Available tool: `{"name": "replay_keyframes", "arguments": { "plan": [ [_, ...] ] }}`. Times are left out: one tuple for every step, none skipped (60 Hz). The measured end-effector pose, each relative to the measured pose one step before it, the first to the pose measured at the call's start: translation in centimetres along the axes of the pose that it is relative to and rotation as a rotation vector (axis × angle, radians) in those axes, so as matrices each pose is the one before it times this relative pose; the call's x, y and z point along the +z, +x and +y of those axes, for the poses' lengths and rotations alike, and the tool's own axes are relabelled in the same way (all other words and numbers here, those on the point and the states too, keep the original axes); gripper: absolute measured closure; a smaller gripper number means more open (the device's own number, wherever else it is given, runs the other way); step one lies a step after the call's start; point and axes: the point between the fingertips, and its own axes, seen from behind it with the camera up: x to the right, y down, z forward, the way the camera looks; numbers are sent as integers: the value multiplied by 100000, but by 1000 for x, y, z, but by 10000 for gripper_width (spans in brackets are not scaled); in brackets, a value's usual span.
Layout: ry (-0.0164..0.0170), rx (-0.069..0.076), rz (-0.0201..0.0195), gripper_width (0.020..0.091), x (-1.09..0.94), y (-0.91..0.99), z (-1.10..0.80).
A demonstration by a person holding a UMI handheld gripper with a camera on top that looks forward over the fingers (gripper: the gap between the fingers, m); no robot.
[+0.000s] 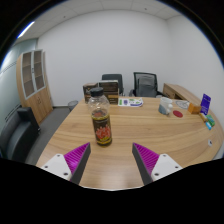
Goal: Pour water
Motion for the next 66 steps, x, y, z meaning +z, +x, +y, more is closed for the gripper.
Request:
{"name": "replay_keyframes", "arguments": {
  "plan": [
    [549,527,20,243,748,-553,-296],
    [658,498,84,244,727,-516,-308],
    [763,487,187,242,699,-485,-310],
    [794,325,360,243,543,-336,-259],
    [716,309,356,243,756,-294,-331],
    [575,232,438,244,710,-211,-310],
    [521,196,566,246,715,-249,-239],
    [487,129,478,244,690,-197,-215],
    [551,161,373,244,706,-182,-212],
    [610,139,296,244,683,-202,-206],
    [515,96,262,245,698,-193,-171],
    [497,23,67,244,1050,-85,-303],
    [636,216,537,246,246,-312,46],
    [565,89,411,246,567,-103,-132],
    [519,28,382,245,584,-69,-111],
    [470,-91,333,246,557,-66,-111],
    [532,-213,318,249,544,-42,-114],
    [564,-178,467,249,540,3,-146],
    [567,-167,623,252,609,62,-179],
    [629,-107,748,256,487,65,-124],
    [591,-39,704,259,423,102,-33],
    [482,-87,599,267,385,78,-63],
    [298,-85,287,280,405,0,-15],
    [98,-96,250,303,374,38,5],
    [135,-186,-36,334,340,-29,-1],
    [314,-80,55,371,279,-4,-35],
    [464,0,81,413,257,16,-73],
    [453,-19,111,458,195,105,-111],
    [517,49,-423,489,131,-94,-97],
    [746,75,-664,521,-38,-104,-161],
    [894,-166,56,542,55,43,-178],
    [670,-369,312,545,39,87,-124],
    [85,-315,260,554,21,65,10],
    [331,-425,-74,565,22,15,-59],
    [531,-339,-414,572,17,-45,-90],
    [512,-170,-630,591,21,-101,-89],
    [558,11,-334,607,113,5,-29],
    [384,116,-147,621,45,-5,-21],
    [178,108,150,639,22,54,-19],
    [134,16,295,663,34,89,-11],
    [16,-180,396,685,41,119,14],
    [-83,-102,436,700,25,115,29],
    [-108,-187,268,719,18,66,23],
    [-188,-307,33,722,2,12,33],
    [-244,-256,-541,723,-1,87,-51],
    [-352,-170,-471,723,39,-131,-23],
    [-23,94,-572,723,104,21,-16],
    [-56,89,-584,754,49,-111,-137],
    [-33,91,-489,759,6,-43,-135],
    [489,134,-143,759,32,50,-299],
    [453,154,-139,758,29,69,-348],
    [605,195,-293,759,11,97,-418],
    [595,417,-574,759,26,37,-479],
    [399,736,-876,759,26,17,-472],
    [490,1268,-1054,759,67,21,-554],
    [775,1724,-1042,759,63,84,-655],
    [891,2053,-1020,759,127,85,-719],
    [438,2116,-719,759,154,-227,-750],
    [611,2178,-1728,758,175,390,-756],
    [611,2189,-1373,757,144,187,-755],
    [775,2364,-1272,757,195,195,-824],
    [961,2596,-1183,758,236,210,-871],
    [964,2801,-1239,758,268,233,-896],
    [817,2936,-1537,756,257,169,-913],
    [612,3186,-1432,757,240,-279,-969],
    [948,3333,-2058,756,286,290,-852]
  ]
}}
